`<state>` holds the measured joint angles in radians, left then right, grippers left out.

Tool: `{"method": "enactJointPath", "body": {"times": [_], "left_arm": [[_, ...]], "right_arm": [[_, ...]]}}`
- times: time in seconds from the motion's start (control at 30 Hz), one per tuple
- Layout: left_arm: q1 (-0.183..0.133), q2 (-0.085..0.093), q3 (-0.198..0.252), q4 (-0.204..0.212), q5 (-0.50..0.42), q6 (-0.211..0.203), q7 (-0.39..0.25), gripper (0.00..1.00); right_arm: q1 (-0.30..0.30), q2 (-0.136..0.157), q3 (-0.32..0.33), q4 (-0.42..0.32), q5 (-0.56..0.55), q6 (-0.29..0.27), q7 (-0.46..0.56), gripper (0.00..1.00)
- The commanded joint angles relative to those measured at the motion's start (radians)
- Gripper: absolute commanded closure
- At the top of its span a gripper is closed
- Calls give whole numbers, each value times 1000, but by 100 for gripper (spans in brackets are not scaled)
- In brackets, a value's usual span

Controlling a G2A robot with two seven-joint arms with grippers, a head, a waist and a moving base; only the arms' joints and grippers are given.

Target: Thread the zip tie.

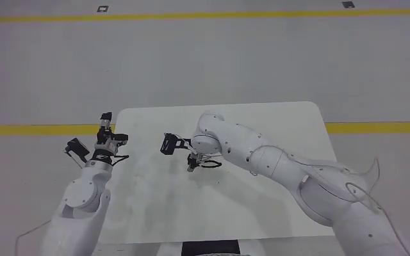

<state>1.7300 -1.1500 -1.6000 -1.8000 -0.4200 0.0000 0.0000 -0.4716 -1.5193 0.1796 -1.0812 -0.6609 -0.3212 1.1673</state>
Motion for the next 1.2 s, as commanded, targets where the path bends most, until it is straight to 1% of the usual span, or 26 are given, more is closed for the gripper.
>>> {"method": "enactJointPath", "body": {"times": [0.0,0.03,0.1,0.17,0.5,0.57,0.63,1.0,1.03,1.07,1.17], "left_arm": [[0,0,0,0,0,0,0,0],[0,0,0,0,0,0,0,0],[0,0,0,0,0,0,0,0],[0,0,0,0,0,0,0,0],[0,0,0,0,0,0,0,0],[0,0,0,0,0,0,0,0],[0,0,0,0,0,0,0,0],[0,0,0,0,0,0,0,0],[0,0,0,0,0,0,0,0],[0,0,0,0,0,0,0,0],[0,0,0,0,0,0,0,0]], "right_arm": [[-3,-18,-4,45,-6,-3,-14,0],[-3,-31,-9,70,-14,1,-15,0],[-5,-48,-6,104,-14,7,-29,0],[3,-58,2,116,-14,8,-40,0],[3,-58,2,116,-14,8,-40,0],[1,-54,0,151,-42,7,-49,0],[1,-52,8,163,-47,-14,-46,0],[-1,-51,10,157,-40,-19,-39,0],[1,-51,14,154,-41,-17,-49,0],[-2,-47,21,152,-54,-16,-72,0],[-6,-37,34,132,-52,-19,-68,0]]}}
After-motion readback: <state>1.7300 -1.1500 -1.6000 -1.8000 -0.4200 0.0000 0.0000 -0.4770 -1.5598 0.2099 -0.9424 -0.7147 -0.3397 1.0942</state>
